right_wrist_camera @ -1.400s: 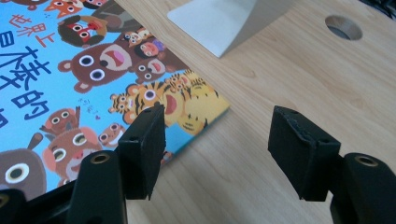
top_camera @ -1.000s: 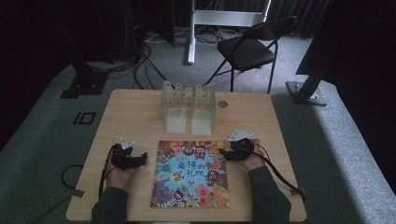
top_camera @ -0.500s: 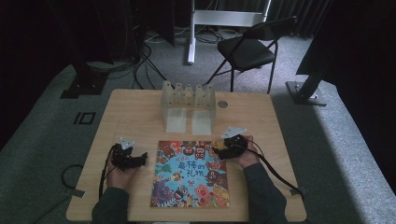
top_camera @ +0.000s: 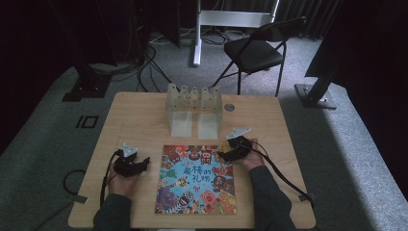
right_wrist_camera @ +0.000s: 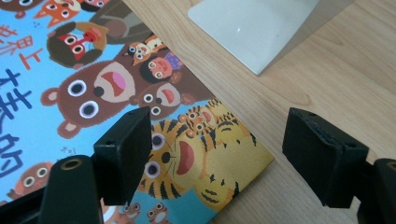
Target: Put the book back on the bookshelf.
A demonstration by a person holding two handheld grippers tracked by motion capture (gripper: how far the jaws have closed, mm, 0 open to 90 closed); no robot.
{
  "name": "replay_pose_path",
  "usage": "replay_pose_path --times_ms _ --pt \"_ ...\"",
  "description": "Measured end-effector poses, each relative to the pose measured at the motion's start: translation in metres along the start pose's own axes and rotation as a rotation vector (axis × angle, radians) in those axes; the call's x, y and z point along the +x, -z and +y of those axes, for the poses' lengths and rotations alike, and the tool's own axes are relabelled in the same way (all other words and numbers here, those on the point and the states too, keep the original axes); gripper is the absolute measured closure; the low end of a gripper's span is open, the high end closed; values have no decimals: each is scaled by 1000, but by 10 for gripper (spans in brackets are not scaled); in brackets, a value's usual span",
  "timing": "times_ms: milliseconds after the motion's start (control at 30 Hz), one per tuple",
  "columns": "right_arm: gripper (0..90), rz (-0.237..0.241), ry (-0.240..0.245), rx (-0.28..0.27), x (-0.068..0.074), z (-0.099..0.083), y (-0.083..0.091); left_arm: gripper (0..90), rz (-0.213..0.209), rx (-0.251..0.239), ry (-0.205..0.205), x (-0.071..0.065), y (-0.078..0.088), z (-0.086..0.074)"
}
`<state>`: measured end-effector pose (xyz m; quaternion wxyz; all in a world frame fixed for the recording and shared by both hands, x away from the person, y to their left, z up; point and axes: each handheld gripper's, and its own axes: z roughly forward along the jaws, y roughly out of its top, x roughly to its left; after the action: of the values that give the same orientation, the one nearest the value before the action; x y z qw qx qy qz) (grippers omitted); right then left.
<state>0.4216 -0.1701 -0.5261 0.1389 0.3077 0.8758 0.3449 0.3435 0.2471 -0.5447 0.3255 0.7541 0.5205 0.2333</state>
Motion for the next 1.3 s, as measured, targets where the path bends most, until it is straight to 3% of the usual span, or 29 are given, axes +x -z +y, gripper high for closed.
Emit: replay_pose_path --times_ms 67,133,267,400,433,467,500,600,667,767,833,867,967,1233,1267,1300 --pt "238 7 -2 5 -1 0 -2 452 17 30 16 -2 3 2" --pt "244 29 -16 5 -3 0 -3 453 -21 30 13 -4 6 3" --pt "243 34 -13 19 -3 -1 -4 401 -51 -2 -28 -15 18 6" --pt "243 50 -24 11 -6 -6 -2 342 -108 -42 -101 -34 30 7" --pt "243 50 -24 11 -6 -6 -2 327 -108 -42 -101 -34 30 7" --pt "243 52 -28 12 -6 -7 -2 327 -123 -54 -155 -46 34 5" --pt "240 58 -31 1 -6 -9 -1 281 -125 -54 -176 -51 35 5" --pt "240 59 -32 1 -6 -10 -1 250 -156 -56 -233 -69 39 2" --pt "240 63 -36 4 -7 -10 -1 226 -208 -58 -269 -84 43 -2" --pt "239 73 -46 4 -8 -10 -2 166 -242 -59 -322 -102 47 -8" --pt "239 73 -46 4 -8 -10 -2 166 -244 -58 -333 -106 48 -10" --pt "239 74 -49 3 -8 -10 -2 166 -269 -57 -366 -118 51 -14" --pt "238 78 -58 -1 -9 -10 -3 149 -287 -52 -407 -128 53 -18" --pt "238 89 -72 -3 -9 -10 -4 143 -360 -27 -480 -149 55 -25" --pt "238 90 -69 -5 -10 -11 -4 143 -375 -17 -514 -159 56 -29" --pt "239 101 -76 -7 -11 -12 -4 139 -379 -19 -521 -162 56 -30"
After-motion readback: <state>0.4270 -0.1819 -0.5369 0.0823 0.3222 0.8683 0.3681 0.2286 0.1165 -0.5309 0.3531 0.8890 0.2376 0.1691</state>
